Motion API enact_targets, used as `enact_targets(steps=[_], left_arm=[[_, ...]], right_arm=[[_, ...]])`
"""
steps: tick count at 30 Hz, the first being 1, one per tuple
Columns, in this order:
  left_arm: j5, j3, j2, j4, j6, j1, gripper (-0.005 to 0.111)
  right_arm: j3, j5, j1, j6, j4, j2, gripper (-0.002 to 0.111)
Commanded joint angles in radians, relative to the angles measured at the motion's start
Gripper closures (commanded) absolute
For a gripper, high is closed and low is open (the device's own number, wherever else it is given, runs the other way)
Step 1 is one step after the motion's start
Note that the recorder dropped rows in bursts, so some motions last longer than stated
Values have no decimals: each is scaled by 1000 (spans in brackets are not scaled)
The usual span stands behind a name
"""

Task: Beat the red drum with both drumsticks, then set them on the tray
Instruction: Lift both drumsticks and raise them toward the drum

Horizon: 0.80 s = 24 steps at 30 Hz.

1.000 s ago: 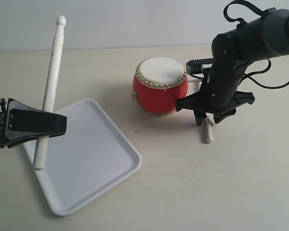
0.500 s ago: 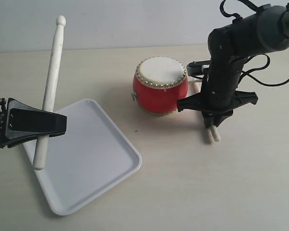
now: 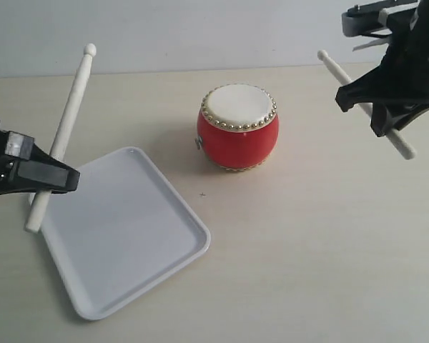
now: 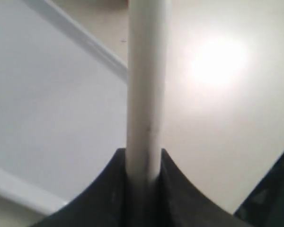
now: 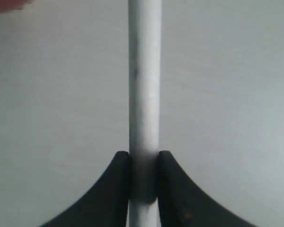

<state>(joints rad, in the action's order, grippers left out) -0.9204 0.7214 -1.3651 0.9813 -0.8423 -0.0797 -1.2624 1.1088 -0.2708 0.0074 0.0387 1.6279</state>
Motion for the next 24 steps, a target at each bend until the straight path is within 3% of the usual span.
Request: enact_targets(steps=[1,5,10,18,24], left_arm=[[53,120,2,-402,339,-150,107],[25,225,-40,-683,585,-284,107],[-43,354,-138,-754,673,-383,107],[-52,524,-305,-804,717,-475,107],[-52,549,-336,-804,717,-483,107]], right_arm=[[3,99,3,-149,-182,-81,108],[3,112,3,-201,-286,-92,108],[21,112,3,-235,-347,-92,108],[35,112,-41,-212,-293,-57,108],[19,112,-90,-192,-270,25,108]])
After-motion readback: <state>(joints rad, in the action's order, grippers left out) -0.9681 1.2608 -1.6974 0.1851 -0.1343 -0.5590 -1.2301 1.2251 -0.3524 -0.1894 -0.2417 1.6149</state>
